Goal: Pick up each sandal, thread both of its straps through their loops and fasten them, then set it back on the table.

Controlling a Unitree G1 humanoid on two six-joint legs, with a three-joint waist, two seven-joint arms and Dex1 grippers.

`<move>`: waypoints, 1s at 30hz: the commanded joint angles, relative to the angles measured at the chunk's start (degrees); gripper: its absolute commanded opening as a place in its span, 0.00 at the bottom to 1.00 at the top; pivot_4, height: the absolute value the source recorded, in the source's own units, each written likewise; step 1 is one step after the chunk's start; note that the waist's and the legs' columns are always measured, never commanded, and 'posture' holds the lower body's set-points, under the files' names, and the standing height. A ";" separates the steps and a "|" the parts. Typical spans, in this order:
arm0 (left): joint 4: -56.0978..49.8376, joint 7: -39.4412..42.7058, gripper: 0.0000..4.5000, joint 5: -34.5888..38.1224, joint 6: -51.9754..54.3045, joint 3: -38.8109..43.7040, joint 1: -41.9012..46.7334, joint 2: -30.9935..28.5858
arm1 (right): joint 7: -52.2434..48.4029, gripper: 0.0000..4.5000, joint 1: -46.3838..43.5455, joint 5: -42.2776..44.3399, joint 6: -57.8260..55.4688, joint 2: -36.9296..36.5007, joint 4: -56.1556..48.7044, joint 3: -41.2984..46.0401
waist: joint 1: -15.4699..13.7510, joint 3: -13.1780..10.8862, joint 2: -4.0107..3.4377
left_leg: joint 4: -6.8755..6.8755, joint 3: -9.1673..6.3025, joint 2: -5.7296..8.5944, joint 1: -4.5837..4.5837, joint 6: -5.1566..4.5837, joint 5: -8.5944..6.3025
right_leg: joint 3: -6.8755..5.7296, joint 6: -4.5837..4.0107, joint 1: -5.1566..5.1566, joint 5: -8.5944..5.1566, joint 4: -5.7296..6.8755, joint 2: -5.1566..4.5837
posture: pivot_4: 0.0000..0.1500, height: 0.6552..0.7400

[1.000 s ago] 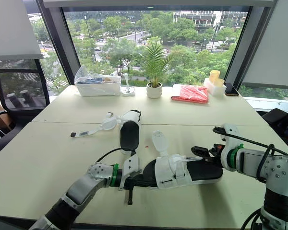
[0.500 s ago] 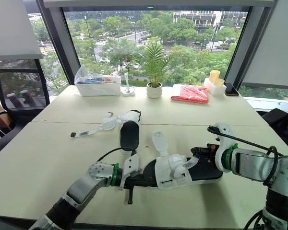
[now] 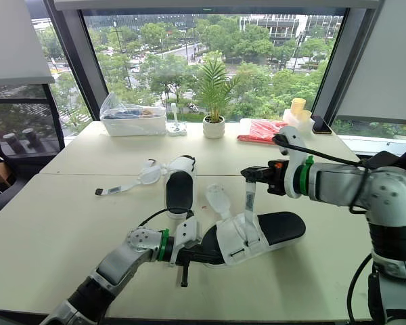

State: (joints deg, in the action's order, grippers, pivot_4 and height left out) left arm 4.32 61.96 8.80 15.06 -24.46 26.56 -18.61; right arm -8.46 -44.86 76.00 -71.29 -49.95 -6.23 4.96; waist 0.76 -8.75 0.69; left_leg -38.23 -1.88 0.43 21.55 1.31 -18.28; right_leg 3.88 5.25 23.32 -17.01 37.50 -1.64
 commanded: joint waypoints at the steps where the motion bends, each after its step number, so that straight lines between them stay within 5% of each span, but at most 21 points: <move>1: 0.90 2.14 0.00 -1.46 -0.54 -2.41 0.21 -0.64 | -15.18 0.01 -2.60 -11.51 6.84 -0.75 3.10 -5.61 | 0.00 0.00 0.00 | 0.00 0.00 0.00 0.00 0.00 0.00 | 0.00 0.00 0.00 0.00 -0.01 -0.01 | 1.00 1.00; 17: 0.01 2.97 0.00 -1.57 -0.39 -2.38 -0.41 -1.05 | -50.64 0.01 -12.95 -46.44 28.82 5.07 23.34 -21.67 | -0.02 0.00 -0.01 | 0.02 0.01 0.00 0.05 -0.03 -0.02 | 0.00 0.00 0.12 0.00 -0.02 -0.05 | 1.00 1.00; 30: -0.68 2.41 0.00 -1.91 -0.27 -2.39 -0.73 -1.13 | -62.41 0.01 -17.58 -64.48 45.85 12.60 38.68 -26.82 | 0.02 0.00 -0.01 | 0.02 0.01 0.02 0.04 -0.01 -0.02 | -0.01 -0.01 0.14 0.00 0.00 -0.09 | 1.00 1.00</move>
State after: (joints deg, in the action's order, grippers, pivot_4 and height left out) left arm 3.95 64.02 8.00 14.24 -25.11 26.80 -19.31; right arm -70.02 -60.38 13.51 -28.33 -37.50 31.15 -22.32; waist 0.78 -8.75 0.68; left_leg -38.22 -1.87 0.47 21.59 1.30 -18.30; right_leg 3.88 5.24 23.45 -17.00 37.50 -1.74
